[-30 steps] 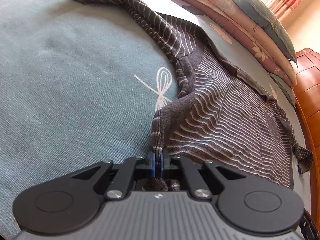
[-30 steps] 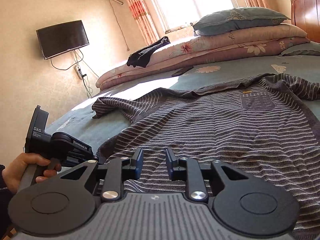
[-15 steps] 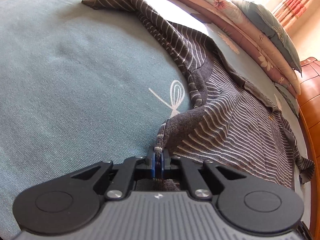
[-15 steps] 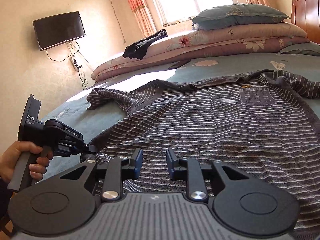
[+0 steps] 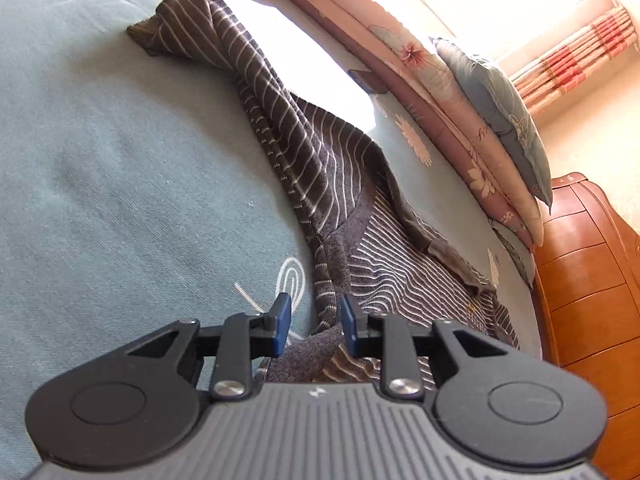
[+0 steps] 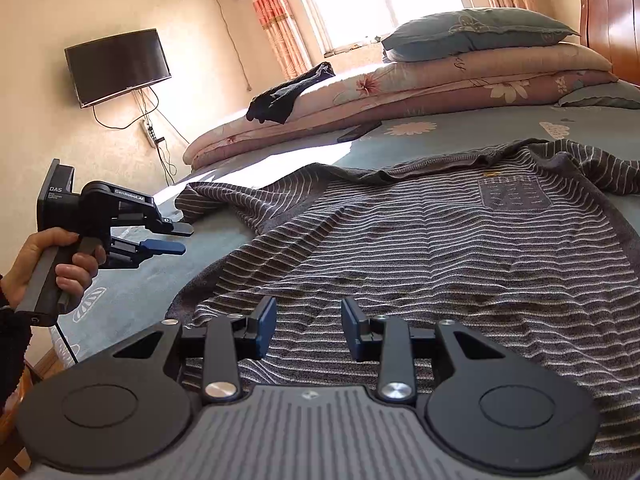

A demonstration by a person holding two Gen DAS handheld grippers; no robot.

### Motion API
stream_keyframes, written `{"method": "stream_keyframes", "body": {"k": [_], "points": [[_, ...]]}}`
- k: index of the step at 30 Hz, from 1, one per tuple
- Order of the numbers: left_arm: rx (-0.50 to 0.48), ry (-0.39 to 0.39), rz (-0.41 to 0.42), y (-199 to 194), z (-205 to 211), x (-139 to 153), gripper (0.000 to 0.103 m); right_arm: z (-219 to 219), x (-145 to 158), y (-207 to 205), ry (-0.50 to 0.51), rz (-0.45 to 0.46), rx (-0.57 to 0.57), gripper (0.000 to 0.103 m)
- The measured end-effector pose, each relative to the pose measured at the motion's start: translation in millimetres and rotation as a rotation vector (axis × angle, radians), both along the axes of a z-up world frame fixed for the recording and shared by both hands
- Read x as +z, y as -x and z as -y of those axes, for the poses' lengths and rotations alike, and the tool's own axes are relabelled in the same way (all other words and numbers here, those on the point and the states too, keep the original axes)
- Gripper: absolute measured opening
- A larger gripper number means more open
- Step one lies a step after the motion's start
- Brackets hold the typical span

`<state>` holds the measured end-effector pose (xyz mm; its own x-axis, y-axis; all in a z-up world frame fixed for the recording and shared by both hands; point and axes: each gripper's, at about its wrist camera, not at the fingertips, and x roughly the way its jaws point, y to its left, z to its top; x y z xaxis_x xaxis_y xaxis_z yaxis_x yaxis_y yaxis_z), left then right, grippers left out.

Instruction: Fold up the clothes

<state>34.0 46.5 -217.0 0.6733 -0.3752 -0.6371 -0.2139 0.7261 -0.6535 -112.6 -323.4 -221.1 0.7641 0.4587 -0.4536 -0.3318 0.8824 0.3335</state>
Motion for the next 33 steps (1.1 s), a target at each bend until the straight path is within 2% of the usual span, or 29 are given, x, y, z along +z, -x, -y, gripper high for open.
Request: {"method": "stream_keyframes", "body": {"k": [2,5,7,11,14,15,16,17,21,23,25,29,33], "points": [[-0.017,0.04,-0.032,-24.0,7.9,-13.7,0.026,-1.9,-0.9,-4.0,0.007,-0.003,0.001,0.04],[-0.043,0.052,-0.055,-52.6,20.7,-29.2,0.028,-4.6,-2.8,-10.2,0.018,-0.008,-0.001,0.041],[-0.058,0.023,-0.075,-66.8,28.9,-36.5,0.033,-4.5,-3.4,-11.4,0.019,-0.012,0.002,0.041],[-0.107,-0.028,-0.039,-82.7,42.2,-41.1,0.034,-4.4,-4.7,-13.8,0.022,-0.019,0.007,0.042],[-0.125,-0.087,-0.024,-85.2,48.7,-39.2,0.022,-4.3,-5.6,-15.6,0.024,-0.024,0.01,0.043],[-0.129,-0.124,-0.021,-84.7,50.8,-37.1,0.012,-4.2,-6.0,-16.2,0.025,-0.026,0.011,0.043],[-0.124,-0.15,-0.013,-83.9,51.7,-35.0,0.007,-4.2,-6.3,-16.8,0.025,-0.027,0.012,0.043],[-0.119,-0.176,-0.005,-83.2,52.5,-32.8,0.007,-4.1,-6.6,-17.4,0.026,-0.029,0.014,0.043],[-0.062,-0.201,0.057,-89.6,39.5,-13.6,0.007,-5.0,-7.7,-18.5,0.029,-0.033,0.018,0.044],[-0.029,-0.222,0.086,-97.6,33.5,-2.2,0.001,-6.5,-8.9,-18.7,0.037,-0.036,0.019,0.044],[0.01,-0.287,0.102,-106.8,28.4,6.9,0.0,-8.0,-10.6,-19.6,0.043,-0.043,0.023,0.044],[0.001,-0.218,0.02,-117.5,11.2,-5.5,0.0,-10.2,-13.4,-21.4,0.057,-0.055,0.027,0.044],[-0.07,-0.106,0.007,-101.0,4.5,-19.9,0.013,-8.2,-12.6,-21.5,0.055,-0.054,0.018,0.047]]}}
